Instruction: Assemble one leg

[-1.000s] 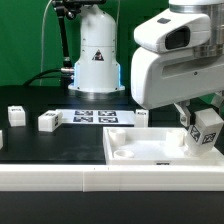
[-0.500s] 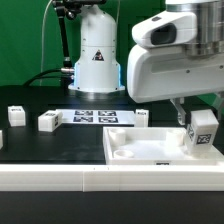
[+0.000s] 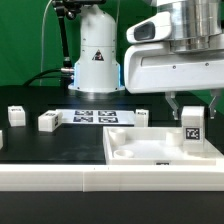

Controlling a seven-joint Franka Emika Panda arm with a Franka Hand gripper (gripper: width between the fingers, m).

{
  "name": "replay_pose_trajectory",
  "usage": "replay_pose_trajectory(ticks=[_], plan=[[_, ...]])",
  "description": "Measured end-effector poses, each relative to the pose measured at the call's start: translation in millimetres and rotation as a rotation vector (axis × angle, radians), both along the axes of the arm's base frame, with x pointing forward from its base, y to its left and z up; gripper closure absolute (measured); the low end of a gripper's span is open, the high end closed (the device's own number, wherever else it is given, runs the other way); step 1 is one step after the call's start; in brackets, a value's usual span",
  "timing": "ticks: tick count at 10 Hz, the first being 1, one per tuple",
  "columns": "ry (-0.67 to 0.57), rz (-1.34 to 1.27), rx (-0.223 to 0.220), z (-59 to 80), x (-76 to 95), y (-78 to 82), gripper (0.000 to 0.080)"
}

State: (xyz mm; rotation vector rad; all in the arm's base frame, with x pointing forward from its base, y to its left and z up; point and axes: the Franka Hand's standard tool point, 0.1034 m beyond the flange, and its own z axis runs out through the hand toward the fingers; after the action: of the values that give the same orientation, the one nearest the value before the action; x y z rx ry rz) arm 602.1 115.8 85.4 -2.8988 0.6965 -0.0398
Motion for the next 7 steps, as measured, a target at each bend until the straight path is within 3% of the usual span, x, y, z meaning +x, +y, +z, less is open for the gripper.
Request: replay_pose_trajectory(ticks=[4, 6, 7], plan=[[0.063, -0.363, 0.063, -1.0, 0.0, 16.9, 0.0505], [0.119, -0.427, 0.073, 0.0, 5.1, 18.0, 0.0505], [0.12, -0.448, 0.075, -1.3, 5.1, 18.0, 0.0428]])
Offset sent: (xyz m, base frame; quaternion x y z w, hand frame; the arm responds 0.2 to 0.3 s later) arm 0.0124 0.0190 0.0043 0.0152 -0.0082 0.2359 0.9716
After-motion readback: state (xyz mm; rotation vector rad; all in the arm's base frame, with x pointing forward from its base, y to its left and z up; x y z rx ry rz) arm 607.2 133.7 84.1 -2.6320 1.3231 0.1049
